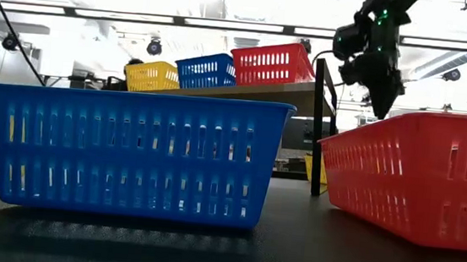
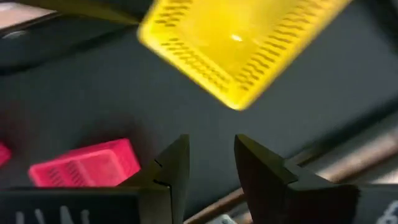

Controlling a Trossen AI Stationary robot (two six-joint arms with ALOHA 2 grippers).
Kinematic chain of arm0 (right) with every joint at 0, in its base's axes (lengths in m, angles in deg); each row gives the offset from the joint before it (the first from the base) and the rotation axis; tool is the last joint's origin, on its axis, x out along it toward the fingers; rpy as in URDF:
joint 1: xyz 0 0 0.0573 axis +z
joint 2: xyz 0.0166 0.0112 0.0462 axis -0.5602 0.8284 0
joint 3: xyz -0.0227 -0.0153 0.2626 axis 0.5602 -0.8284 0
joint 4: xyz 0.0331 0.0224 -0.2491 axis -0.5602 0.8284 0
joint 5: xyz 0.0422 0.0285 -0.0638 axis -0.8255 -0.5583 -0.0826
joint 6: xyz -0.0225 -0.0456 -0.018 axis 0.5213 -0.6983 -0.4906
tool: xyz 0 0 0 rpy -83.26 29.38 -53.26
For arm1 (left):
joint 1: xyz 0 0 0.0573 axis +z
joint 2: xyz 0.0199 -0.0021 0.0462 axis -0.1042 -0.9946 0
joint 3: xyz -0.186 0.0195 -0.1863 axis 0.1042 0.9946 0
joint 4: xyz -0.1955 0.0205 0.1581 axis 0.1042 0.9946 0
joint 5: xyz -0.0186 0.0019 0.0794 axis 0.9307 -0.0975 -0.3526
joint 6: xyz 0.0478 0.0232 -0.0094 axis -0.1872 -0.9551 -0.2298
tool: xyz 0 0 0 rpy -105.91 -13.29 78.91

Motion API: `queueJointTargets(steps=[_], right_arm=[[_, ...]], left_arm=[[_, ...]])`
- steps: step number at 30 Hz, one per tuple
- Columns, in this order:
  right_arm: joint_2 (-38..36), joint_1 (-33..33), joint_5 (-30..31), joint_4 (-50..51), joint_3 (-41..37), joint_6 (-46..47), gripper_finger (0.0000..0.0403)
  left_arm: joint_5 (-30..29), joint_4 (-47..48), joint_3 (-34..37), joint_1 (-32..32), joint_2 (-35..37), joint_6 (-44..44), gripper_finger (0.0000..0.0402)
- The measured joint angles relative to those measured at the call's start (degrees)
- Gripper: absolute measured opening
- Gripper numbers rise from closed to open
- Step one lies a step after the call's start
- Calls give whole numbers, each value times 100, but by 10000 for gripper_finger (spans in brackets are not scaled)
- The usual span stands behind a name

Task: Stack baskets on shelf by color
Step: Stack the top right yellow bin on top of the yellow bin on the shelf

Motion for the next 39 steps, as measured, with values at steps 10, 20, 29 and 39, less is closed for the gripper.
queueJointTargets(steps=[10, 20, 29, 39], right_arm=[[-568, 537, -257, -1135, -1003, -1262, 94], [-1119, 1331, 822, -2598, -2328, -1254, 109], [-963, 1313, 1310, -3057, -2695, -1481, 174], [-514, 1261, 1702, -3540, -2814, -1567, 157]], left_arm=[[-2, -137, 443, 0, 588, 17, 95], [4, -294, 522, 0, 704, -26, 95], [20, -325, 520, 0, 641, -27, 95], [24, -343, 520, 0, 639, -136, 95]])
